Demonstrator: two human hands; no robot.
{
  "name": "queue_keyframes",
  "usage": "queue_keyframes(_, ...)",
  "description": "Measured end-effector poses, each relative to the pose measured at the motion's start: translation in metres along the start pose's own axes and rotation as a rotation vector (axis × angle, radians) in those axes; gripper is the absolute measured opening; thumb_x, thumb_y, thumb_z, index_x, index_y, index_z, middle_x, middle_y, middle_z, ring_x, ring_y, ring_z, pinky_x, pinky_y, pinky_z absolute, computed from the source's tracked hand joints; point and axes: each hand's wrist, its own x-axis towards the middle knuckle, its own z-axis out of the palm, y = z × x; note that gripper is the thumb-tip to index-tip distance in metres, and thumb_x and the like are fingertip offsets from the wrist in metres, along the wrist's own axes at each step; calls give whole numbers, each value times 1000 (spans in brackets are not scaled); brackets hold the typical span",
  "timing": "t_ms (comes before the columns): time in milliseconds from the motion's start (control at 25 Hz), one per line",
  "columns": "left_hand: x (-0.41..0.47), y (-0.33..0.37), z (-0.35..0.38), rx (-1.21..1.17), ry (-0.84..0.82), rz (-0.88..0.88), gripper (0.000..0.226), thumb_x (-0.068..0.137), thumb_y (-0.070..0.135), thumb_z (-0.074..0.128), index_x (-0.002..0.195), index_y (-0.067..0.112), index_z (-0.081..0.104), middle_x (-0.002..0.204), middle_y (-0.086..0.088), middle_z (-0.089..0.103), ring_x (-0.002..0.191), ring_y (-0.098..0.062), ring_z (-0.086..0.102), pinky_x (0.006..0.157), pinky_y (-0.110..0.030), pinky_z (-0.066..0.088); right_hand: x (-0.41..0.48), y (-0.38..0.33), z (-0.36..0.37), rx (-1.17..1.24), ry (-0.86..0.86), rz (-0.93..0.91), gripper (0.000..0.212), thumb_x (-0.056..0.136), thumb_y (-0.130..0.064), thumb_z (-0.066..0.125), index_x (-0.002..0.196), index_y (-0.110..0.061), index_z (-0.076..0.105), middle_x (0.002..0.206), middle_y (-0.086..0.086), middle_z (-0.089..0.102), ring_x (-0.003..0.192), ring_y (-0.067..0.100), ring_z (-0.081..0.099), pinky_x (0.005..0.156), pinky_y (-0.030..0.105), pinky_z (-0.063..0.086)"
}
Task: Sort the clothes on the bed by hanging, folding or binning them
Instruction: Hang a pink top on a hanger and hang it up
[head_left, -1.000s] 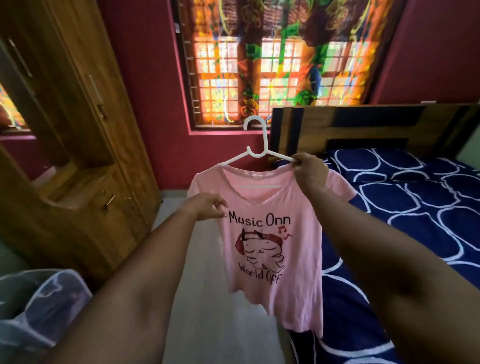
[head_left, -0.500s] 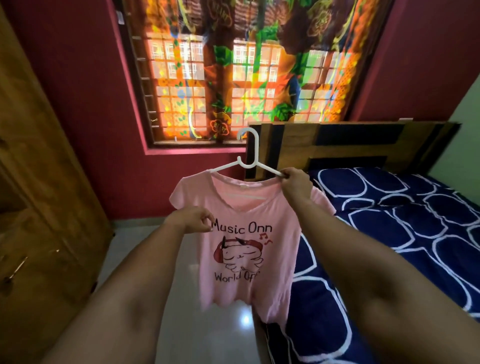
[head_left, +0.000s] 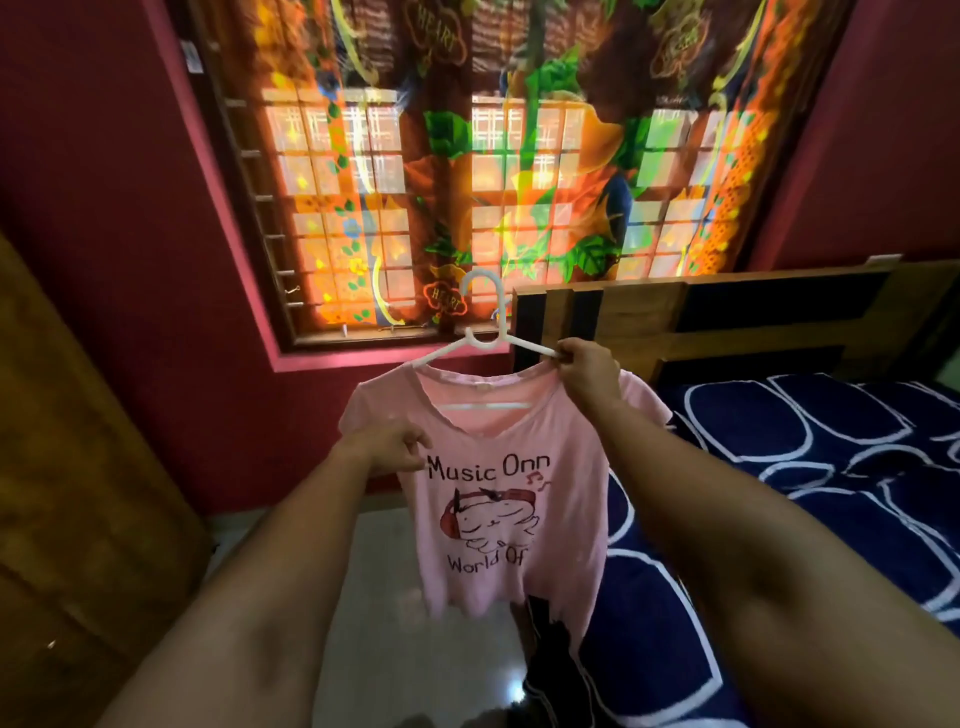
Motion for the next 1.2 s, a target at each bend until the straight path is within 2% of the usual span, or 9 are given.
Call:
queue_keyframes(160,85,-32,-37,11,52,-26,37,86,27,69,122,21,64,112,0,64,92,-8,55,79,-18,38,104,0,53,0,-53,-60,26,93,-16,52,111,-24,69,107,3,70,101,25,61,90,47,47)
queue_keyframes(320,147,-65,-76,20,74,-106,33,84,32,69,117,26,66,103,7,65,96,-10,61,80,-19,44,197,-12,103,-60,-100,-66,30,93,-16,46,109,-27,69,108,4,69,103,29,58,86,37,41)
queue_keyframes(480,190,-113,-97,1,151,-178,30,81,36,69,111,32,69,101,8,68,93,-9,64,83,-26,50,269,-43,154,10,-156,-144,31,93,-15,48,115,-24,67,115,9,67,108,32,58,93,40,43)
queue_keyframes(560,199,-142,-104,6,163,-205,28,79,39,71,106,34,70,98,10,67,90,-9,64,77,-25,49,293,-61,182,37,-157,-211,33,92,-14,49,117,-25,67,116,7,67,108,30,59,93,38,41)
queue_keyframes(680,208,-183,-114,-67,217,-294,29,81,36,72,108,27,70,96,11,63,84,-5,58,71,-20,42,325,-92,229,54,-176,-297,28,93,-16,51,114,-23,69,111,8,69,104,29,59,94,40,43)
queue_keyframes(840,220,-262,-130,-164,277,-441,33,80,39,73,112,32,67,107,10,67,90,-3,61,81,-23,51,354,-154,304,57,-232,-413,24,90,-12,53,105,-17,71,104,10,70,98,32,61,91,43,43)
queue_keyframes(960,227,-318,-147,-211,331,-518,32,80,36,73,111,31,67,108,11,66,91,-4,62,81,-24,51,372,-206,358,32,-262,-512,25,90,-10,52,104,-18,70,104,8,70,101,30,61,94,40,40)
queue_keyframes(1200,225,-404,-185,-248,419,-682,29,79,36,73,107,35,65,110,10,65,95,-4,60,84,-31,54,393,-315,446,-20,-352,-637,27,93,-17,46,108,-21,68,108,8,69,103,32,60,88,37,41)
